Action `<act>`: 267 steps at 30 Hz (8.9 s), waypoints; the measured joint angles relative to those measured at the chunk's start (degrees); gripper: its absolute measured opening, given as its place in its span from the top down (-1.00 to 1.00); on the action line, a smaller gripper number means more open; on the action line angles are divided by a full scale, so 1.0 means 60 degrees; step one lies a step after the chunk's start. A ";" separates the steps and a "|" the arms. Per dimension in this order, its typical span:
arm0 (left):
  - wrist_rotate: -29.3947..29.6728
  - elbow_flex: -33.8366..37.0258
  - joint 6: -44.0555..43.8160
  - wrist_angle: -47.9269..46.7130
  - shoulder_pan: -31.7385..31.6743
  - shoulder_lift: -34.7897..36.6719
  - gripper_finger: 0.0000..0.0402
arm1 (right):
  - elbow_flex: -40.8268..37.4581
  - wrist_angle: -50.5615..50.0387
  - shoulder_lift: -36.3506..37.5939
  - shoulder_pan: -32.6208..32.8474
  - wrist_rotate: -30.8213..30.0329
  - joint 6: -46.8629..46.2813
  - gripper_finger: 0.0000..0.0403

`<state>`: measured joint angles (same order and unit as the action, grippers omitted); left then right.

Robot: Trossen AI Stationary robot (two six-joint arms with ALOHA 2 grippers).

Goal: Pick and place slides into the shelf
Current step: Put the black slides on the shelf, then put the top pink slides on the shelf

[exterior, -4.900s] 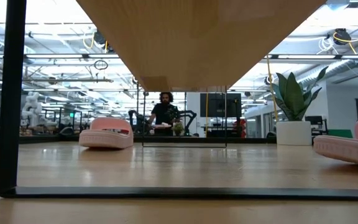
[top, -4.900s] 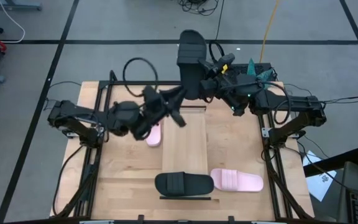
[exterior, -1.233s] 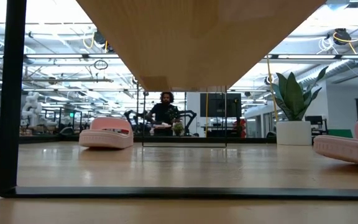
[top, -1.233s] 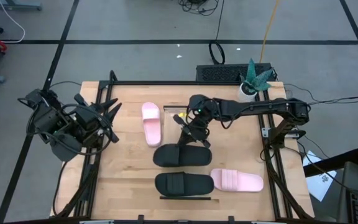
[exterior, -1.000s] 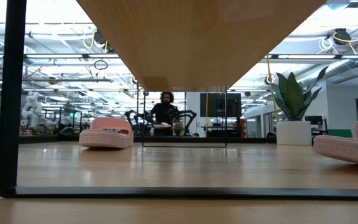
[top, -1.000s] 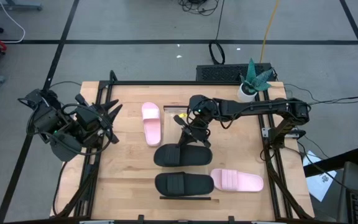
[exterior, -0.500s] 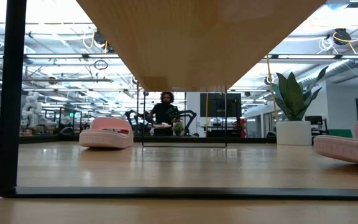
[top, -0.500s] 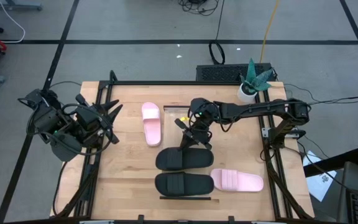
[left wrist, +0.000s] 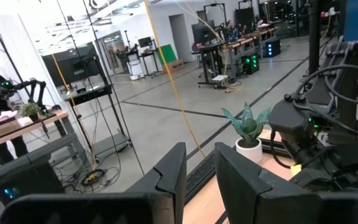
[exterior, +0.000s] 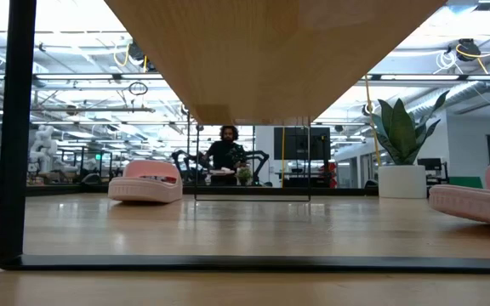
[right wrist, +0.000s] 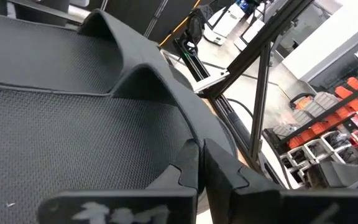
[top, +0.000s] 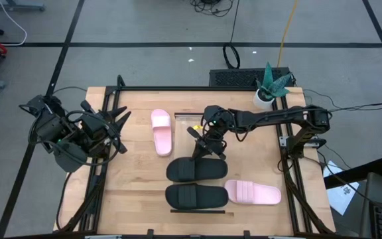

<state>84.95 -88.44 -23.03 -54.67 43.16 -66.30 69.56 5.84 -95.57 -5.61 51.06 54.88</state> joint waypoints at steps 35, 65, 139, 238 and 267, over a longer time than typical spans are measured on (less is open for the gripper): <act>-0.0164 0.0000 0.0256 -0.0004 0.0000 0.0000 0.56 | -0.0423 0.0651 0.0000 0.0386 -0.0793 -0.1193 1.00; -0.0178 0.0000 0.0295 -0.0135 0.0000 0.0000 0.56 | -0.0409 0.0172 0.0000 0.0138 -0.0760 -0.0961 1.00; -0.0662 -0.0004 0.0302 -0.0142 0.0000 -0.0018 0.56 | -0.0427 -0.0677 0.0237 0.0331 -0.1012 -0.2284 0.38; -1.5535 0.6845 0.1570 0.3625 -1.2862 0.1177 0.56 | -0.0412 -0.1307 0.6408 0.2579 -1.0545 -0.4638 0.38; -2.0006 0.6830 0.4412 0.4348 -1.6203 -0.3298 0.56 | -0.0416 -0.1085 0.6411 0.2486 -1.2043 -0.3299 0.38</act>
<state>-35.09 -47.46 3.44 -28.58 -54.06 -86.09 67.07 -0.66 -57.10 9.31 -21.19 35.09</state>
